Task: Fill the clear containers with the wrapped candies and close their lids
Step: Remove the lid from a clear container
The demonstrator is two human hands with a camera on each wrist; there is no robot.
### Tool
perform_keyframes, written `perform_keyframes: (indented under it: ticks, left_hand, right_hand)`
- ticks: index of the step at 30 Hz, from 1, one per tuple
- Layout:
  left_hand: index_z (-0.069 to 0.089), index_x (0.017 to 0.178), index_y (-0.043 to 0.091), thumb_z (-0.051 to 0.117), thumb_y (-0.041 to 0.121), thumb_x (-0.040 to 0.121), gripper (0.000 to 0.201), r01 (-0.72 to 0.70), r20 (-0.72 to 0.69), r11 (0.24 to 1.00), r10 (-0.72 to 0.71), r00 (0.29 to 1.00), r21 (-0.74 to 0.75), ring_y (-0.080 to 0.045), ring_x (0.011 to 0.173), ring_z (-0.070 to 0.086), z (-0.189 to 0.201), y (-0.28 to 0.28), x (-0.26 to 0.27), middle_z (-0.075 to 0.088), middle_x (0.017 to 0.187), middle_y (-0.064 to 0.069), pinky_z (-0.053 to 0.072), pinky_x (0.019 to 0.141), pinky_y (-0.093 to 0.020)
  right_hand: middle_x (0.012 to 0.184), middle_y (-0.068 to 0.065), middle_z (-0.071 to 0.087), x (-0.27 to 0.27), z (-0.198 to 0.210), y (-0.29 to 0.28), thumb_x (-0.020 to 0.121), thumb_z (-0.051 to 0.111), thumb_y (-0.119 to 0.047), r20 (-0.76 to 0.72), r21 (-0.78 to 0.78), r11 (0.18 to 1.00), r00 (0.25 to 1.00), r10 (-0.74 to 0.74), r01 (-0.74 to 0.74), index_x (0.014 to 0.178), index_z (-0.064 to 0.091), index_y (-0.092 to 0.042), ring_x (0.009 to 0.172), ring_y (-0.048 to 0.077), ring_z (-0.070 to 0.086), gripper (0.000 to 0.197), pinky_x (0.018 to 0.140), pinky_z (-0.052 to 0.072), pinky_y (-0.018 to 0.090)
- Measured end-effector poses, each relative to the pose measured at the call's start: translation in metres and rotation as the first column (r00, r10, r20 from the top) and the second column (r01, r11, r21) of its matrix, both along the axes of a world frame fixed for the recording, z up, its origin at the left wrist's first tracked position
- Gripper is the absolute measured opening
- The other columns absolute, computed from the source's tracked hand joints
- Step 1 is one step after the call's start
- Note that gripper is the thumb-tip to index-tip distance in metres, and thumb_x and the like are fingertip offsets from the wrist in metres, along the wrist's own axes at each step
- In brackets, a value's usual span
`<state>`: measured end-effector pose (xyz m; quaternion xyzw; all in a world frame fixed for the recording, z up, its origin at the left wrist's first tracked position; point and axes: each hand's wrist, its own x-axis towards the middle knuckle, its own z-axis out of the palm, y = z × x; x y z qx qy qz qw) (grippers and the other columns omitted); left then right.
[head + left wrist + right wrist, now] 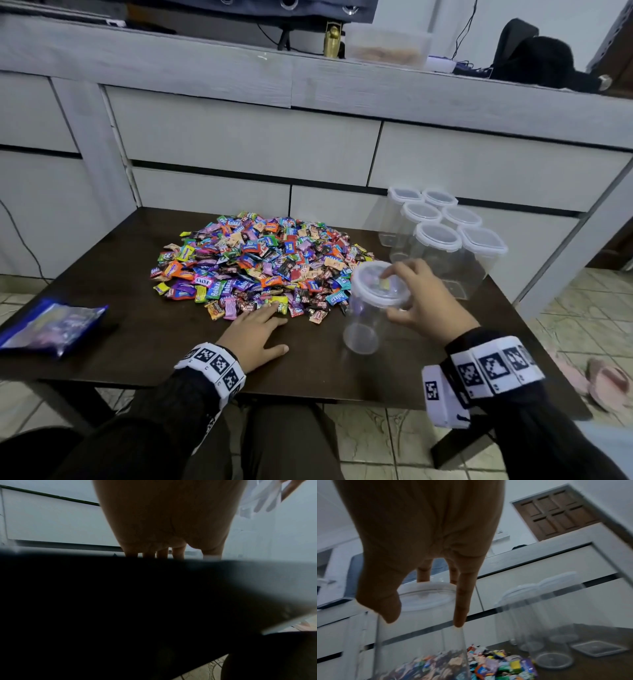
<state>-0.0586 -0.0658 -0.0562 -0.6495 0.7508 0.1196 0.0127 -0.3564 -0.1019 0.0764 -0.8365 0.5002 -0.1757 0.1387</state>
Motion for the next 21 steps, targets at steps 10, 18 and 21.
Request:
perform_keyframes:
  ticks: [10, 18, 21]
  left_hand:
    - [0.028, 0.146, 0.032, 0.06, 0.064, 0.082, 0.079, -0.041, -0.115, 0.996, 0.031, 0.993, -0.083, -0.016, 0.138, 0.032, 0.014, 0.0, 0.007, 0.035, 0.152, 0.005, 0.028, 0.11, -0.042]
    - [0.027, 0.145, 0.026, 0.092, 0.03, 0.061, 0.107, -0.078, -0.784, 0.996, 0.025, 0.62, -0.031, 0.002, 0.124, 0.046, 0.058, 0.002, -0.004, 0.048, 0.141, 0.008, 0.037, 0.11, -0.029]
    - [0.039, 0.139, 0.014, 0.083, -0.007, 0.066, 0.089, -0.01, -0.924, 0.999, -0.031, 0.382, -0.038, -0.007, 0.125, 0.054, 0.065, -0.001, -0.016, 0.057, 0.135, -0.002, 0.041, 0.106, -0.022]
  right_hand:
    - [0.133, 0.003, 0.035, 0.079, -0.012, 0.0, 0.075, 0.076, -0.027, 0.083, 0.0, 0.945, 0.942, 0.326, -0.327, 0.119, 0.054, -0.024, 0.112, 0.02, 0.051, 0.049, 0.09, 0.051, 0.028]
    - [0.146, -0.001, 0.037, 0.077, -0.014, -0.011, 0.082, 0.071, -0.016, 0.102, -0.027, 0.894, 0.889, 0.447, -0.447, 0.126, 0.053, -0.022, 0.134, 0.011, 0.036, 0.047, 0.099, 0.045, 0.028]
    - [0.145, -0.005, 0.039, 0.077, -0.017, -0.013, 0.082, 0.063, 0.004, 0.254, 0.081, 0.869, 0.853, 0.456, -0.489, 0.129, 0.05, -0.021, 0.131, 0.005, 0.039, 0.056, 0.089, 0.048, 0.015]
